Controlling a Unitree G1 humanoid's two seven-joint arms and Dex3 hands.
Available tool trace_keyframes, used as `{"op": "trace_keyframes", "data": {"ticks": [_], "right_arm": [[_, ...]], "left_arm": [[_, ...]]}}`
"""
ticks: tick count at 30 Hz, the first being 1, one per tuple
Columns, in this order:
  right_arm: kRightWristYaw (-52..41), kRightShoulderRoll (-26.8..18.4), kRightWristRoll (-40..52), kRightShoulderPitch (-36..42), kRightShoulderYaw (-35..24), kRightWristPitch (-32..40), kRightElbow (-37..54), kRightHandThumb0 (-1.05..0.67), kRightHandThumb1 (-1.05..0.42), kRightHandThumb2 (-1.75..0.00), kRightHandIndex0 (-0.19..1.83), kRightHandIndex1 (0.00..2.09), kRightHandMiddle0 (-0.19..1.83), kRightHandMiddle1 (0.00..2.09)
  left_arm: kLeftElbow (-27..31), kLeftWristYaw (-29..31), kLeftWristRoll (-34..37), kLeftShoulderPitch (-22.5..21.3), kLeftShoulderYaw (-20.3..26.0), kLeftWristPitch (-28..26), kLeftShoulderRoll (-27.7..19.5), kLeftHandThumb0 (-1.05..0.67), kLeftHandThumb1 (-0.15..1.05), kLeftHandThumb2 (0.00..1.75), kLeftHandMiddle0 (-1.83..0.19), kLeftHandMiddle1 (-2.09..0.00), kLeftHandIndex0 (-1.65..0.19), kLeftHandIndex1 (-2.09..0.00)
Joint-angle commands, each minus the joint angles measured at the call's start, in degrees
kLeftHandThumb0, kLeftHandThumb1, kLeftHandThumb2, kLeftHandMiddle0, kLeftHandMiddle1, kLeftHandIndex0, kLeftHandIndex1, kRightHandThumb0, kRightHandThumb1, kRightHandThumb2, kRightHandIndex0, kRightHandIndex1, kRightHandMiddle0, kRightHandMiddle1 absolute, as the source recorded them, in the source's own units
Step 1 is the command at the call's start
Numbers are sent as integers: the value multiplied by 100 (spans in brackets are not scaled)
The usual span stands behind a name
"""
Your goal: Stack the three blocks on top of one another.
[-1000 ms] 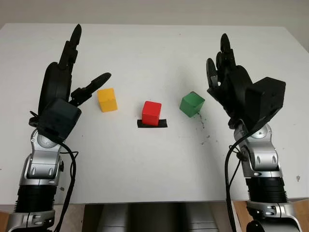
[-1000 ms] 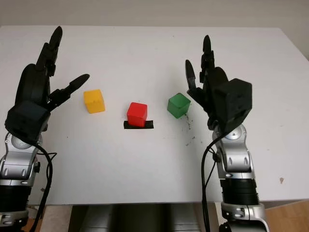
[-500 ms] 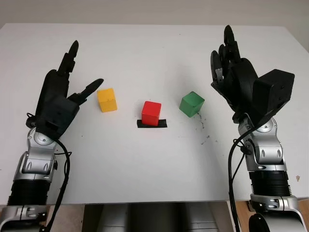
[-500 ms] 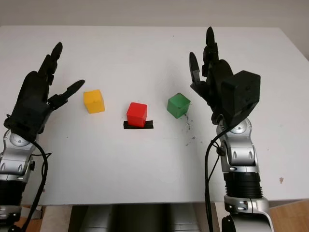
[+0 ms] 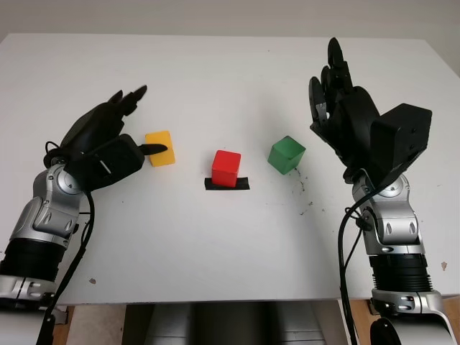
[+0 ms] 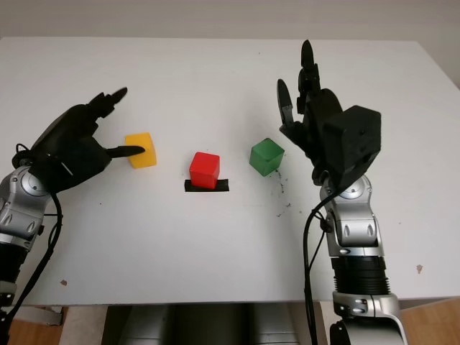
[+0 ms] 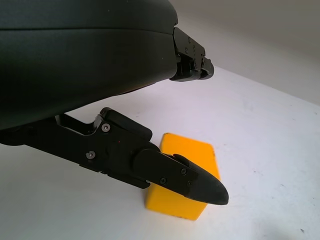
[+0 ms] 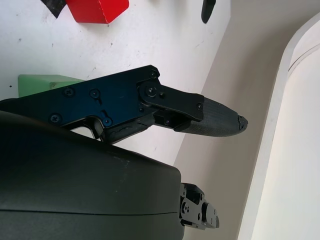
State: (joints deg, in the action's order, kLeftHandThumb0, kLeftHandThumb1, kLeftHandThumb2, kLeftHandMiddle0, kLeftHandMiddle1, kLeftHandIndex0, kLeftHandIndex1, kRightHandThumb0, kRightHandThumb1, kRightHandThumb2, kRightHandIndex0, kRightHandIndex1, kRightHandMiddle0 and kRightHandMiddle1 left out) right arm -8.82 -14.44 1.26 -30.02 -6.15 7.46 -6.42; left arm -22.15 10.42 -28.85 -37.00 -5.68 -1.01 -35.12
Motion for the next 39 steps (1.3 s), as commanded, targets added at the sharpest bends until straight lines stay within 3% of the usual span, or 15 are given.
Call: {"op": "trace_keyframes", "data": {"ticks": [1, 6, 14, 25, 34, 39], "right_arm": [[-4, -45, 2, -48, -3, -83, 13, -64, -105, -68, -19, 0, -19, 0], [-10, -23, 12, -41, 10, -84, 31, -63, -105, -68, -19, 0, -19, 0], [-24, -20, 22, -32, 2, -158, 6, -63, -105, -70, -19, 0, -19, 0], [50, 4, -35, -32, 29, -168, -22, -65, -105, -69, -19, 0, -19, 0], [60, 34, 1, 11, 24, -228, -19, -63, -105, -69, -19, 0, -19, 0], [20, -10, -12, 31, 34, -277, -1, -64, -105, -69, -19, 0, -19, 0]], "left_arm": [[-112, 38, -2, -179, -39, 67, -108, -77, 91, 4, 8, -5, -21, -8], [-300, 319, 90, -375, -67, 48, -111, -76, 90, 5, 11, -4, -20, -7], [-551, 257, -138, -500, -248, 257, -221, -74, 87, 5, 9, -6, -31, -11], [-329, 512, -526, -505, -445, -180, -336, -72, 86, 5, 6, -6, -40, -12], [-528, -299, -1028, -421, -680, 17, -267, -64, 90, 6, -3, -8, -52, -17], [-761, -448, -1069, -497, -766, 88, -207, -66, 92, 6, -6, -7, -56, -21]]}}
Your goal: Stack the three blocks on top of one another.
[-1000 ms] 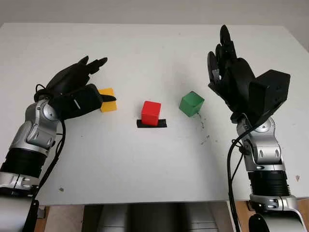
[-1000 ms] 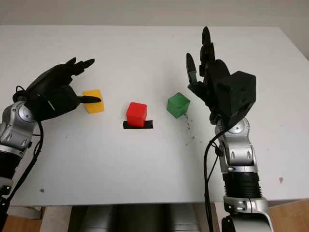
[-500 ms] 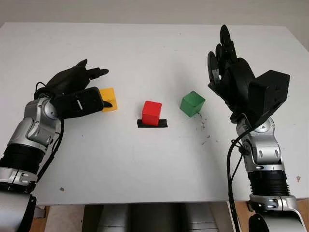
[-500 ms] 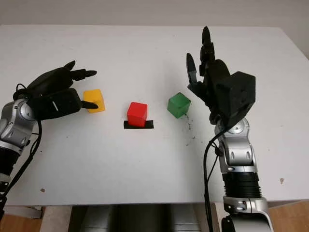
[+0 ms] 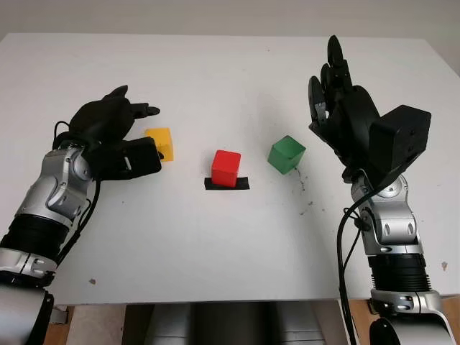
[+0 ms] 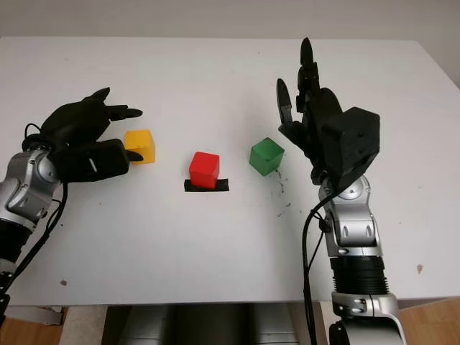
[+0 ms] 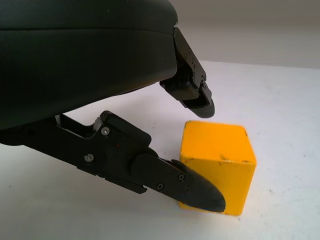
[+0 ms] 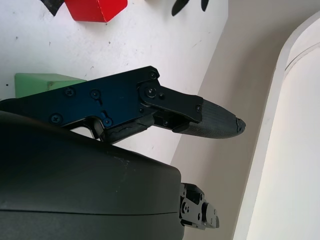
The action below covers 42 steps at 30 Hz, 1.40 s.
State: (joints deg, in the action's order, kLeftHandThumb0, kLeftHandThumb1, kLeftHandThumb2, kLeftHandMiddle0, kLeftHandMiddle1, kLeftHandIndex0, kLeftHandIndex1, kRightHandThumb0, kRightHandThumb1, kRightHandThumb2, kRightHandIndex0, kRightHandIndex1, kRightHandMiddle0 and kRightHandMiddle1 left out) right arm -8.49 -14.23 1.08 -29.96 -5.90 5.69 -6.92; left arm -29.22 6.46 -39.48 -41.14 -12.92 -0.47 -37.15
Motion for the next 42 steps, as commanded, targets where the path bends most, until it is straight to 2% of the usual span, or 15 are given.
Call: {"op": "trace_keyframes", "data": {"ticks": [1, 2, 3, 5, 8, 16, 20, 22, 26, 29, 34, 38, 42], "right_arm": [[-8, -32, -2, 31, 9, -115, 57, -64, -105, -69, -19, 0, -19, 0], [25, -21, -20, 39, 6, -99, 83, -64, -105, -69, -19, 0, -19, 0], [51, -11, -31, 43, 2, -92, 98, -65, -105, -69, -19, 0, -19, 0], [80, 2, -40, 49, -1, -74, 117, -65, -105, -68, -19, 0, -19, 0], [92, 11, -27, 55, 4, -43, 135, -65, -105, -68, -19, 0, -19, 0], [135, 20, -34, 44, 17, -30, 148, -65, -105, -69, -19, 0, -19, 0], [146, 17, -34, 43, 24, -24, 147, -65, -105, -68, -19, 0, -19, 0], [138, 10, -34, 43, 25, -69, 117, -66, -105, -68, -19, 0, -19, 0], [135, 17, -18, 45, 23, -61, 119, -66, -105, -68, -19, 0, -19, 0], [124, 6, -26, 53, 33, -58, 124, -65, -105, -68, -19, 0, -19, 0], [161, 35, -23, 65, 35, -3, 153, -65, -105, -67, -19, 0, -19, 0], [209, 91, -3, 75, 39, 103, 213, -65, -105, -66, -19, 0, -19, 0], [211, 114, -9, 87, 45, 115, 242, -64, -105, -66, -19, 0, -19, 0]], "left_arm": [[-78, -61, -2, -91, -46, 44, -3, -66, 93, 6, -7, -7, -56, -22], [-110, -90, -2, -99, -50, 67, -1, -66, 93, 6, -8, -7, -58, -24], [-136, -114, -3, -106, -53, 86, 0, -66, 93, 6, -10, -6, -54, -37], [-188, -154, 37, -110, -31, 118, 15, -65, 93, 5, -12, -6, -35, -83], [-219, -128, 154, -106, 25, 91, 40, -61, 93, 5, -14, -6, -32, -100], [-214, 25, 218, -125, -9, -34, 11, -62, 93, 5, -13, -5, -30, -101], [-224, -56, 348, -95, 70, 4, 58, -53, 95, 6, -15, -6, -34, -101], [-242, -89, 494, -82, 134, 41, 92, -45, 99, 7, -17, -6, -36, -106], [-329, -177, 721, -82, 215, 151, 126, -36, 104, 9, -19, -6, -27, -127], [-409, -222, 1224, -61, 523, 229, 281, -32, 105, 12, -22, -6, -20, -138], [-457, 52, 2173, -30, 1014, 349, 457, -31, 105, 12, -20, -5, -13, -163], [-309, 314, 2702, 9, 1258, 265, 560, -33, 105, 9, -21, -6, -15, -167], [-118, 490, 3074, 29, 1435, -31, 672, -36, 105, 7, -23, -6, -21, -158]]}}
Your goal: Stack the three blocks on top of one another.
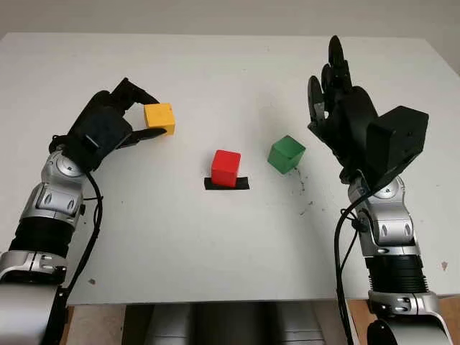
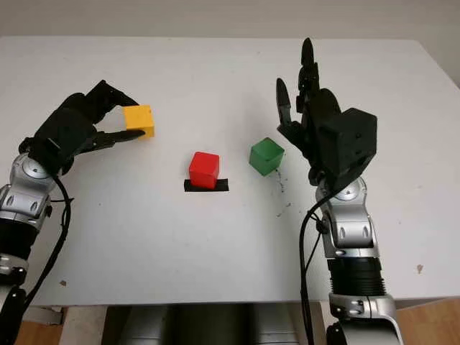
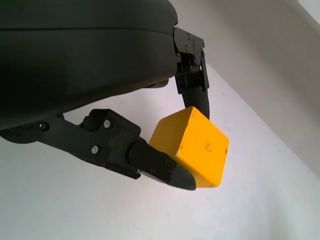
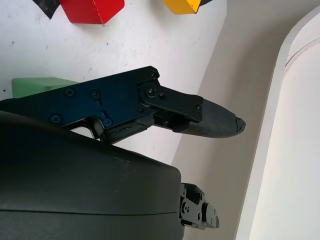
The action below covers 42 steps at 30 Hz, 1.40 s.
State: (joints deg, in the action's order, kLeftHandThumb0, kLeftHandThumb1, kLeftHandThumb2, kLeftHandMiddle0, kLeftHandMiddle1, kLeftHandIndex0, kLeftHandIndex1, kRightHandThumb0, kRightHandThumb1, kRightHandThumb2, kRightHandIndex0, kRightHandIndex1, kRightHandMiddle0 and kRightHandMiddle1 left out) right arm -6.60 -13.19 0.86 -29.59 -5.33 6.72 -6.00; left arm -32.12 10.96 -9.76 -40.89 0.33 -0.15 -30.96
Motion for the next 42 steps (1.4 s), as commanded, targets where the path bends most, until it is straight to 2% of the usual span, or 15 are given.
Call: {"op": "trace_keyframes", "data": {"ticks": [1, 10, 16, 20, 25, 28, 32, 36, 39, 42], "right_arm": [[47, 16, -4, 52, -9, 19, 153, -65, -105, -66, -19, 0, -19, 0], [144, 59, 3, 59, -10, 125, 203, -66, -105, -62, -19, 0, -19, 0], [186, 82, -22, 34, 6, 188, 202, -67, -105, -61, -19, 0, -19, 0], [217, 80, -78, 32, 36, 255, 254, -68, -105, -61, -19, 0, -19, 1], [209, 100, -46, 48, 18, 334, 311, -69, -105, -60, -19, 0, -19, 0], [214, 93, -63, 51, 21, 318, 306, -68, -105, -60, -19, 0, -19, 1], [209, 101, -55, 50, 24, 317, 306, -67, -105, -61, -19, 0, -19, 1], [217, 85, -96, 42, 40, 304, 274, -68, -105, -61, -19, 0, -19, 1], [223, 110, -74, 43, 27, 319, 275, -67, -105, -61, -19, 0, -19, 1], [243, 111, -87, 51, 33, 353, 294, -67, -105, -60, -19, 0, -19, 2]], "left_arm": [[234, 82, 187, 12, 150, -152, 78, -37, 105, 6, -24, -6, -22, -157], [994, 282, 653, 243, 307, -666, 317, -38, 105, 6, -24, -5, -32, -150], [1505, 544, 1008, 564, 327, -522, 558, -37, 104, 7, -20, -4, -31, -155], [1857, 568, 948, 735, 175, -571, 697, -41, 104, 6, -21, -5, -38, -160], [2435, 797, 1205, 895, 116, -1195, 905, -41, 104, 6, -19, -5, -34, -163], [2680, 905, 1209, 971, -5, -1318, 972, -40, 105, 6, -19, -5, -34, -165], [2714, 1025, 1179, 975, -148, -1389, 1038, -42, 104, 6, -17, -4, -37, -168], [2665, 1292, 1207, 912, -281, -1539, 1006, -43, 105, 6, -12, -3, -32, -165], [2468, 1483, 1148, 815, -360, -1417, 951, -44, 104, 6, -9, -4, -34, -159], [2295, 1641, 1098, 712, -405, -1306, 889, -45, 105, 9, -6, -4, -31, -161]]}}
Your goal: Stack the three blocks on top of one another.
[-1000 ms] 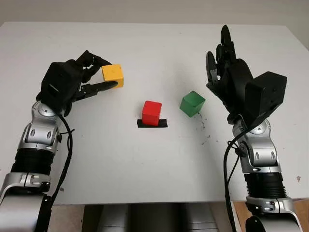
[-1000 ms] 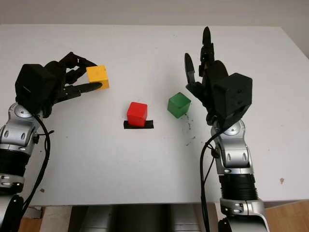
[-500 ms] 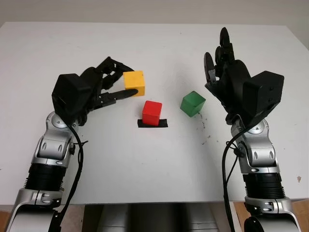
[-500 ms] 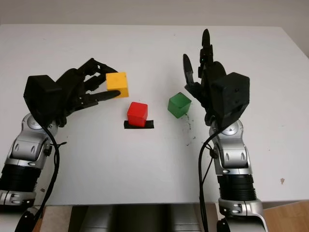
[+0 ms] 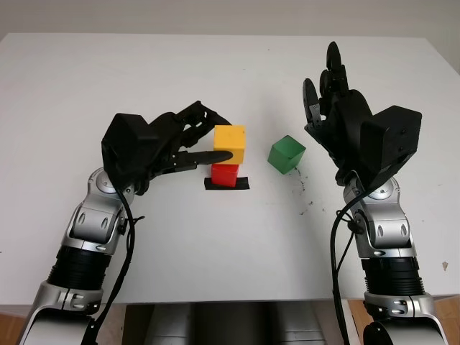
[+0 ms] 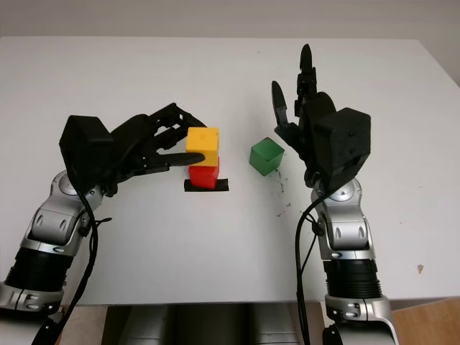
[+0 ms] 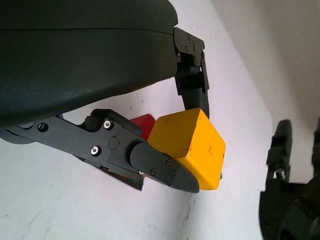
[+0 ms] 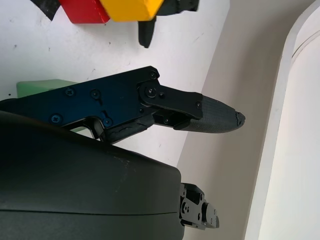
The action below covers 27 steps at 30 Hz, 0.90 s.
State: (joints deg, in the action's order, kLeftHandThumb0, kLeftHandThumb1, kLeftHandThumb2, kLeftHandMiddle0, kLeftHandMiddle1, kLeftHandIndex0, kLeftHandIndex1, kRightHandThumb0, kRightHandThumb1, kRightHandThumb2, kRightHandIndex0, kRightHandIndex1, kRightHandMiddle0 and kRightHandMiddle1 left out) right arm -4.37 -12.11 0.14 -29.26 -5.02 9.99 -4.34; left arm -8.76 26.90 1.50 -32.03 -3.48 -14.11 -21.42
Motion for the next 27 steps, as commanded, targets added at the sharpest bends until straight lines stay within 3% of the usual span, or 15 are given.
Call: {"op": "trace_keyframes", "data": {"ticks": [1, 13, 27], "right_arm": [[22, -1, -18, 25, 4, 23, 131, -68, -105, -60, -19, 0, -19, 2], [-14, 7, 64, 63, -26, -90, 72, -67, -105, -60, -19, 0, -19, 1], [-88, -29, 46, 57, -17, -166, 8, -67, -105, -61, -19, 0, -19, 0]], "left_arm": [[-104, 78, -52, -205, -31, 150, -76, -44, 105, 9, -6, -4, -30, -163], [-771, 9, -547, -348, -102, 1030, -213, -41, 105, 13, -4, -5, -22, -167], [-1218, 90, -287, -537, 3, 1362, -107, -41, 105, 16, -4, -6, -18, -170]]}}
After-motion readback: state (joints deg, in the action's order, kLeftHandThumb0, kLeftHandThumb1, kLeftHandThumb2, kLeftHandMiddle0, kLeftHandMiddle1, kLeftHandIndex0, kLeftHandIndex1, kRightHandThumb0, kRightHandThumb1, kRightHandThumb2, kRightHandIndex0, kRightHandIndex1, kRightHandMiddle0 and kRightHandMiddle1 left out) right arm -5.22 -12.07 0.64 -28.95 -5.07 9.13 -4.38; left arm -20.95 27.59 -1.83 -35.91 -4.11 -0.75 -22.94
